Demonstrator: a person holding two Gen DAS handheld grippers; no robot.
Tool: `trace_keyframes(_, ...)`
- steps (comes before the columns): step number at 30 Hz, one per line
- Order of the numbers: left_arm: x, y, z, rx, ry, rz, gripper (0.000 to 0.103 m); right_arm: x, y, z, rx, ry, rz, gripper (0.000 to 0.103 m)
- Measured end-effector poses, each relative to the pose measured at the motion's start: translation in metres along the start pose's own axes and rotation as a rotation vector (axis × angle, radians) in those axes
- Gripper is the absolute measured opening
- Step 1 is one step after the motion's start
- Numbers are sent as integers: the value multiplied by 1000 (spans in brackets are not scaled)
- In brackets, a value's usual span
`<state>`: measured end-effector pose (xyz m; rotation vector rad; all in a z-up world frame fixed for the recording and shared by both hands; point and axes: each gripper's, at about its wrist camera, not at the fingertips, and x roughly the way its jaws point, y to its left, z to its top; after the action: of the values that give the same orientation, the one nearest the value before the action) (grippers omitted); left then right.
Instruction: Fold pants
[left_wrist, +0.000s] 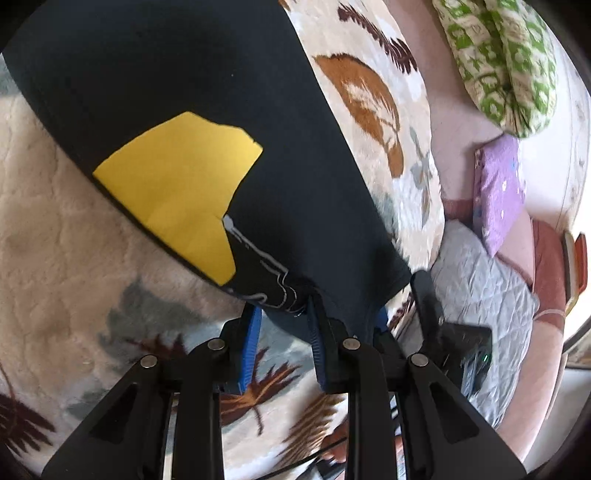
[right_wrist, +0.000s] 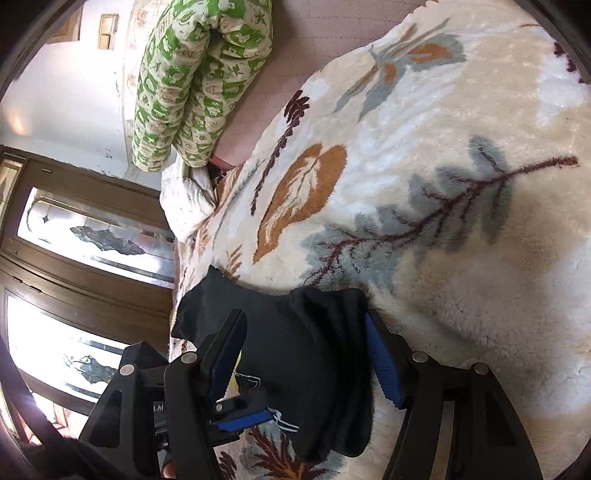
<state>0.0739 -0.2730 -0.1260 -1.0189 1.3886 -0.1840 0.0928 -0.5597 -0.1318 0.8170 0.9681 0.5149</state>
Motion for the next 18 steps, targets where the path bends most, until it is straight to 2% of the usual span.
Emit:
trace_keyframes(4,0,0,0,-65,-12,-7,22,-3,-5,1,6,-5,29,65)
trace_keyframes(7,0,-10,-10,-14,-7,-17,22,-3,-8,2,19,-13,44,65)
trace_keyframes(10,-6,-5,-11,-38,-10,-40,22,-3,-7,2,17,-14,50,65)
trace_keyframes(13,-9,-2,-5,-40,-50,-15,22,-4,-8,2,14,-16,58,65)
trace_keyframes(16,-6,4,0,-80,-61,-22,22,-4,-8,2,17,-20,58,65)
trace_keyframes(18,-2,2,0,-70,-59,-7,22,-4,-8,1,18,-19,59,65)
